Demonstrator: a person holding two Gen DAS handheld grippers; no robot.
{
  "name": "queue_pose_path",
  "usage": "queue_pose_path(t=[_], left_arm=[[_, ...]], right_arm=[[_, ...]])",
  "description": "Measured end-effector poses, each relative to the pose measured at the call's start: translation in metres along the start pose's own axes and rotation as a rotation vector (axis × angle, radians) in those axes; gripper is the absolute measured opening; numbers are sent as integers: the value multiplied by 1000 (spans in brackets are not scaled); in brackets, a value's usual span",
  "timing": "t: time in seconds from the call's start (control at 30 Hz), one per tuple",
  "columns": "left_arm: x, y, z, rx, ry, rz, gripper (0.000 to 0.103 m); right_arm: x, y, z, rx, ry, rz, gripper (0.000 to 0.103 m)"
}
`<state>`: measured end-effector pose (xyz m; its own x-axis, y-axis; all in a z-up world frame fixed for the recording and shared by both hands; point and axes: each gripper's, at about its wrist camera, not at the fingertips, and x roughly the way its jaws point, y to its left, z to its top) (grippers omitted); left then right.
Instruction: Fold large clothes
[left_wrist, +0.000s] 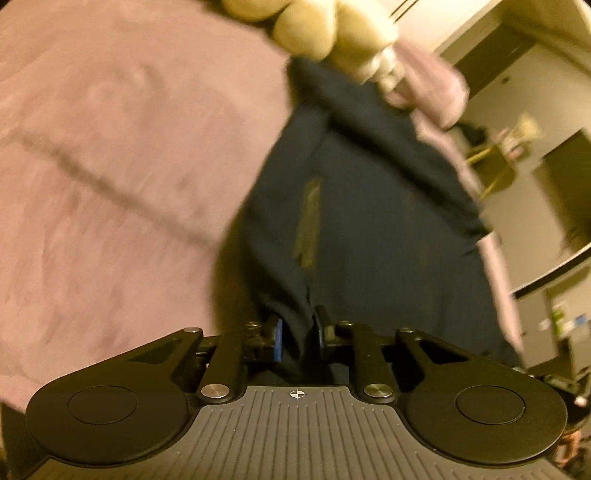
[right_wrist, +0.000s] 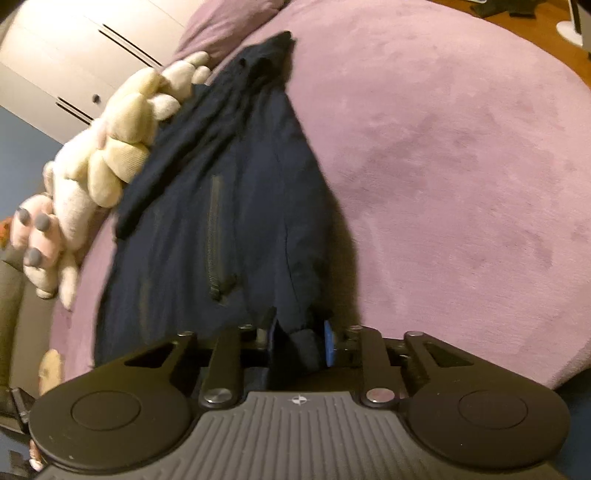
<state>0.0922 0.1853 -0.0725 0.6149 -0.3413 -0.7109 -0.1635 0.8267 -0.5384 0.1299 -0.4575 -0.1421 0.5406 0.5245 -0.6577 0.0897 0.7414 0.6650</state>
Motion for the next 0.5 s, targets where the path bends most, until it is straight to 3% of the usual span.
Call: queue_pose_path(t=[0.1,0.2,0.3,0.5], left_arm=[[-10,-12,30,-41,-88,-77,19],[-4,-18,66,-104,-147,-87,18],[18,-23,98,-128,-183,-48,18],[93,-17,139,-217,-151,76,19]], right_arm=[[-6,10,15,43,-54,74,21],[-5,22,42,77,-124,124,21],[8,32,77,122,-178,131,21],[68,51,136,144,-221,13,22]])
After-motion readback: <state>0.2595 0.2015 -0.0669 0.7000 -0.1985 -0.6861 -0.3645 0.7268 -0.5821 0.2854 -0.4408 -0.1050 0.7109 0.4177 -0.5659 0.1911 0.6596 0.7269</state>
